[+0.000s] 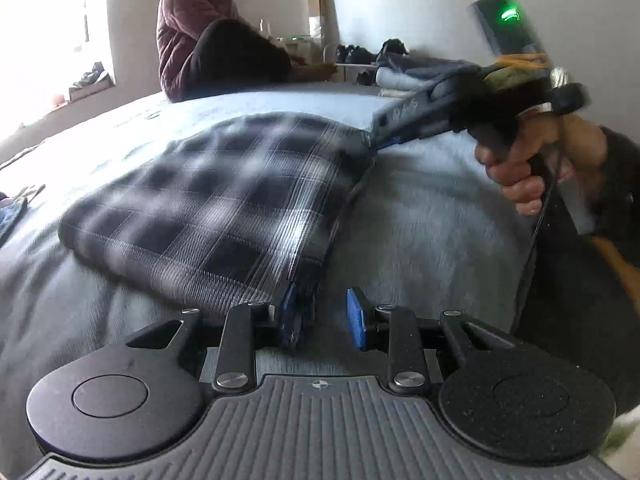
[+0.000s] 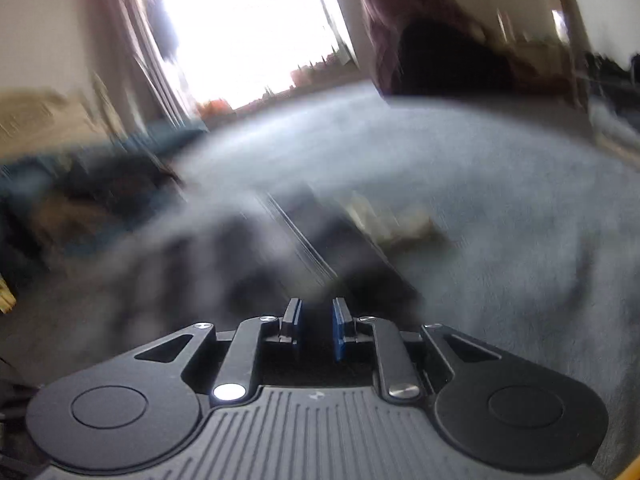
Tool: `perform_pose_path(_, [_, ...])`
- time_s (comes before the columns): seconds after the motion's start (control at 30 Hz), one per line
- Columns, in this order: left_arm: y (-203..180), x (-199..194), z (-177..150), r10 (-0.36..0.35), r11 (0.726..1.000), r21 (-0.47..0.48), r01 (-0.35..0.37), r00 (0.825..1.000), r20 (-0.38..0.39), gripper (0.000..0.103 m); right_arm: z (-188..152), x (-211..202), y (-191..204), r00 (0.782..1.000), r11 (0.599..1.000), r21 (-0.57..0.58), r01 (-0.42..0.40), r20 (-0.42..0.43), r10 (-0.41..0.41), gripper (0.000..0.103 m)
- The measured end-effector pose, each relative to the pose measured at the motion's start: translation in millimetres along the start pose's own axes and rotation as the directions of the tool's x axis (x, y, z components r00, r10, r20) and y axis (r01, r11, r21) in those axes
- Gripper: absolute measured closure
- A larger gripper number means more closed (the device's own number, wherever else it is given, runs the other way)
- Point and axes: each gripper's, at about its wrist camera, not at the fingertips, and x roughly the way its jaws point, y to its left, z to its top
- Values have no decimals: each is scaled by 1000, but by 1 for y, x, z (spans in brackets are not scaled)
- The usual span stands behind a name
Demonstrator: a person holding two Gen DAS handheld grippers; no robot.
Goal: Fold clothes
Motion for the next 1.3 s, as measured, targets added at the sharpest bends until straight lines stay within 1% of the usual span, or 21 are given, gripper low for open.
perform_pose_path(0.03, [-2,-2,0,2,1000,3,-2,1000,4,75,-4,4,-6,1000,1000,7,-10,-6,10,89])
perform_pose_path(0.1, [-1,-9,4,-10,1000,-14,11,1000,10,75,1,-7,-7,1000,1000,14,-15,0,16,89])
perform_pose_path(0.17, [3,-21,9,-35,998,-43,36,999,31,75,14,-26,0,998,1000,-15,-10,56,11,84])
perform_pose_path(0.3, [12,-37,20,-79,992,-88,89,991,104,74,37,-40,23,986,993,-112,-40,158,57,84])
perform_pose_path(0.33, [14,-37,22,-83,991,-99,95,990,118,74,41,-41,28,981,990,-135,-44,180,69,84])
perform_pose_path(0.4, [16,-27,22,-61,991,-113,74,992,111,74,42,-25,31,981,987,-160,-30,183,60,84])
perform_pose_path(0.47, [15,-12,16,-45,993,-109,53,996,76,74,33,0,24,991,986,-167,27,131,-5,84])
perform_pose_path(0.5, [13,-8,9,-36,994,-97,42,998,60,74,25,15,18,994,980,-173,94,77,-82,84])
perform_pose_path(0.53, [12,-4,3,-27,996,-86,31,999,44,74,17,24,9,993,980,-166,112,63,-103,84])
perform_pose_path(0.57, [9,-1,-3,-17,997,-72,20,999,36,74,15,22,3,994,986,-138,90,80,-79,83])
perform_pose_path(0.6, [6,-5,-6,-8,999,-52,10,999,53,73,20,17,5,993,986,-133,99,71,-90,83])
perform_pose_path(0.67, [3,-9,-7,-8,999,-45,11,999,53,71,35,5,19,986,972,-181,152,98,-136,82])
perform_pose_path(0.73, [6,-9,-9,-18,998,-62,22,998,58,70,50,-7,31,984,973,-197,123,153,-94,82])
perform_pose_path(0.77, [9,-9,-10,-21,997,-72,26,998,61,70,56,-8,34,985,977,-193,93,162,-62,82])
perform_pose_path(0.8, [9,-9,-11,-23,996,-81,28,998,64,70,60,-4,37,987,979,-194,68,159,-37,82])
perform_pose_path(0.9, [12,-15,-13,-28,995,-91,34,997,67,70,55,37,29,997,974,-213,73,53,-63,85])
perform_pose_path(1.0, [14,-17,-14,-45,993,-108,52,997,67,70,68,37,22,998,989,-133,65,32,-61,86])
perform_pose_path(1.07, [15,-20,-16,-54,991,-117,62,996,67,69,78,36,18,998,995,-83,55,22,-54,82])
perform_pose_path(1.17, [18,-17,-15,-63,989,-131,72,996,66,69,105,36,35,997,995,-96,-28,71,35,82])
perform_pose_path(1.23, [18,-18,-15,-62,988,-141,70,996,63,69,112,62,42,998,992,-119,-51,37,56,83])
perform_pose_path(1.3, [18,-18,-12,-56,987,-147,65,996,62,69,104,102,32,998,994,-105,-25,-60,19,82])
